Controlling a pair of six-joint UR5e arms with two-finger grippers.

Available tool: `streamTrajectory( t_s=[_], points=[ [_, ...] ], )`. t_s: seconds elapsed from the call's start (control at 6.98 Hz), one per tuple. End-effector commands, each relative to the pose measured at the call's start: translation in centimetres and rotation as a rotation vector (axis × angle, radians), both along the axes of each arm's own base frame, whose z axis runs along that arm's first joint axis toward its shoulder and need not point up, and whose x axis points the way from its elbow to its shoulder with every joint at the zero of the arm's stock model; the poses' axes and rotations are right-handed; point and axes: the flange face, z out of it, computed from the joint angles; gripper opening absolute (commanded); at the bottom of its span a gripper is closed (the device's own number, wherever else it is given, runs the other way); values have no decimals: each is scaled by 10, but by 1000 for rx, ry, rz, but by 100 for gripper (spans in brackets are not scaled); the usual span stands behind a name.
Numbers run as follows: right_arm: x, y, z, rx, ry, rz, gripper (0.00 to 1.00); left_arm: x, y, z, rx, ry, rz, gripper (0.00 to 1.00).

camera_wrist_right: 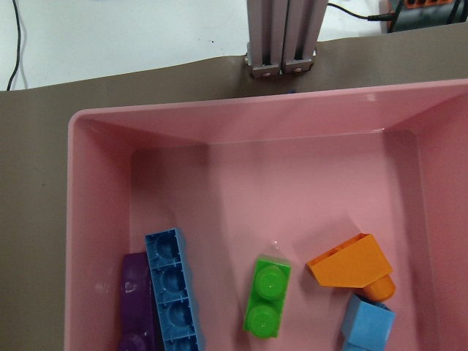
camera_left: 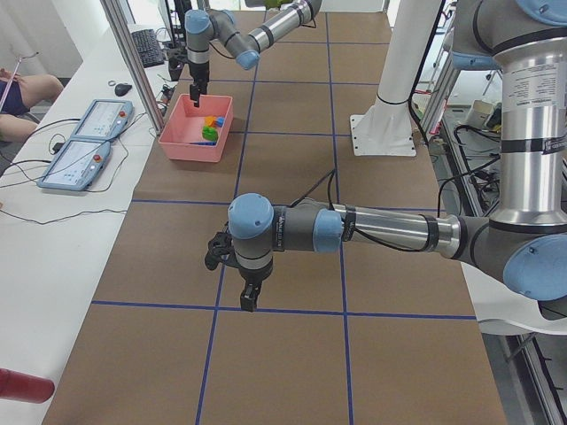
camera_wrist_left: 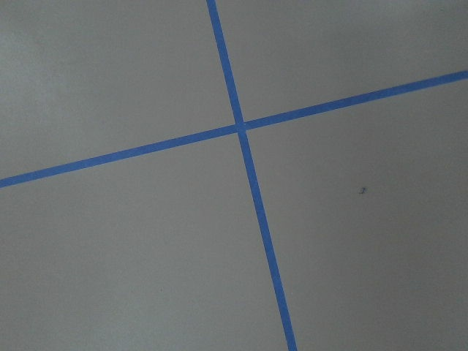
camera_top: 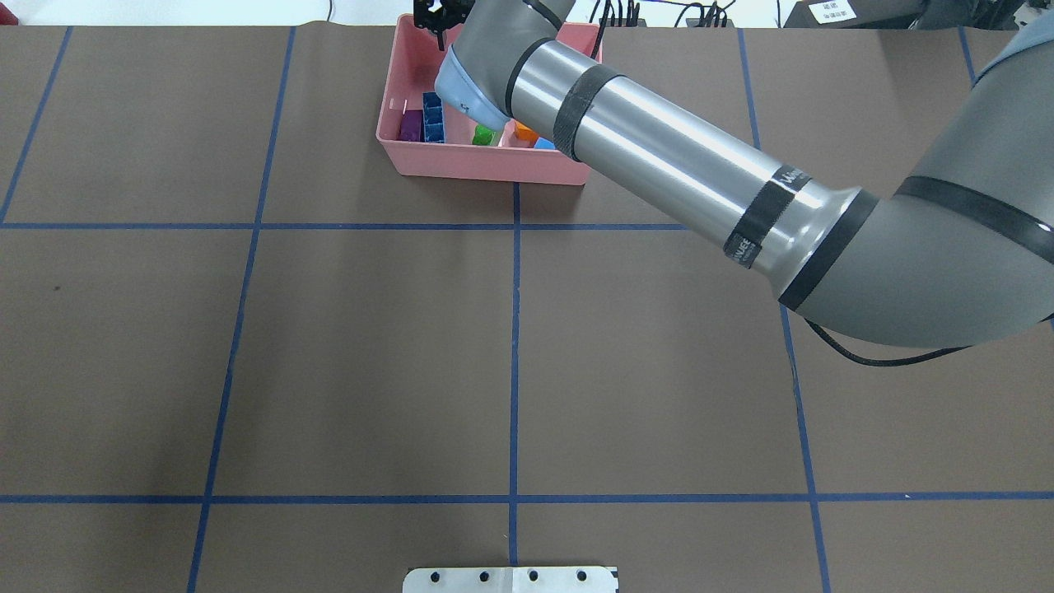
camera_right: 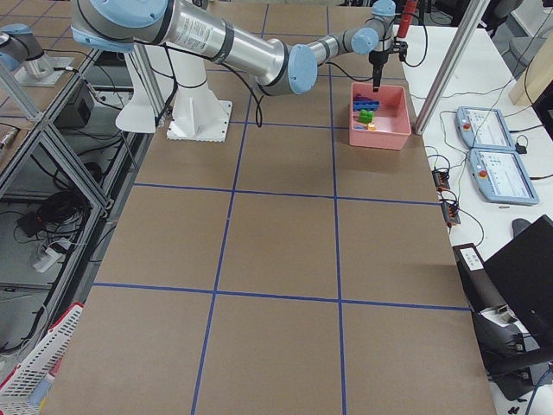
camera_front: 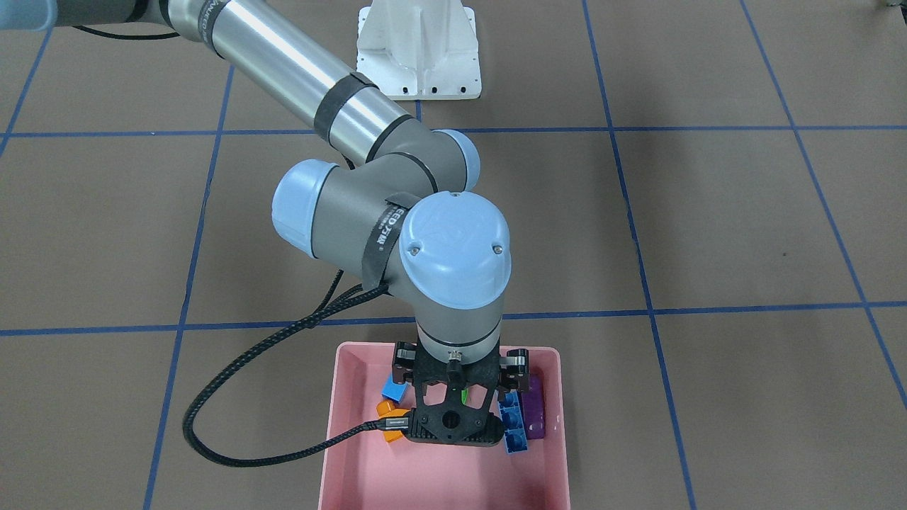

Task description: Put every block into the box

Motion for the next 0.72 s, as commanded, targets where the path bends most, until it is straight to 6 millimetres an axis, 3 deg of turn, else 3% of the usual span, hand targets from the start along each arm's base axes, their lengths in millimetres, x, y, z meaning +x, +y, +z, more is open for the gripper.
streamTrajectory(
  t_s=[0.0,0.14,0.43,0.57],
  points=[
    [101,7,27,-38,-15,-15,100,0,0,-15,-13,5,-49,100],
    [161,17,81,-29,-27,-12,100,0,0,-15,-10,4,-46,100],
    [286,59,225,21,-19,-49,100,1,6,-9,-21,27,-43,100],
    [342,83,276,57,-2,-69,100,4,10,-10,-26,59,-41,100]
  ],
)
